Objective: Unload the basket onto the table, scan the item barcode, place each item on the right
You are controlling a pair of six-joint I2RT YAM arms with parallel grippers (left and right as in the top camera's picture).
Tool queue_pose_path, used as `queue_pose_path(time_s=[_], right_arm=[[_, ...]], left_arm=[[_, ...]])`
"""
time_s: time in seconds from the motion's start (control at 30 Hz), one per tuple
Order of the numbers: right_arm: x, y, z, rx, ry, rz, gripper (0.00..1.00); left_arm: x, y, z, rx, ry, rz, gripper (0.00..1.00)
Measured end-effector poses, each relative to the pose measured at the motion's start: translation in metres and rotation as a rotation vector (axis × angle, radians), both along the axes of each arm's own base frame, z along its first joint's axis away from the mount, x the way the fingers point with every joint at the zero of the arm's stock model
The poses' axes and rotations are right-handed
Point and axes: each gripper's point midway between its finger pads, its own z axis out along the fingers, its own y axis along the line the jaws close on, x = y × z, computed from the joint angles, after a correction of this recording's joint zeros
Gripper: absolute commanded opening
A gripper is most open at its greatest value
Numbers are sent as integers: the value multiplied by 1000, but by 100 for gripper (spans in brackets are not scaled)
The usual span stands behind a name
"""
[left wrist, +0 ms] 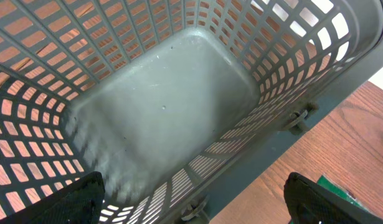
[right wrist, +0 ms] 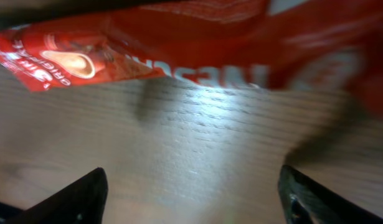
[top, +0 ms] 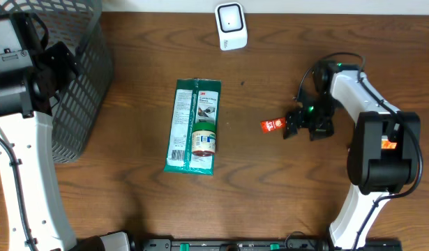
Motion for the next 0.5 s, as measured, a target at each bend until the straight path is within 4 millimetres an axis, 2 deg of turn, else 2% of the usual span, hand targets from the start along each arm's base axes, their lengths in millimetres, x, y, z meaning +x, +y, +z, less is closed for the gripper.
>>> queue_pose_path(time_s=[0.37, 0.5], right_arm=[[-12, 23, -8, -10, -36, 14, 68], [-17, 40, -6, 36, -27, 25, 68]], left_arm=[[0, 0, 0, 0, 0, 0, 92], [0, 0, 0, 0, 0, 0, 93]])
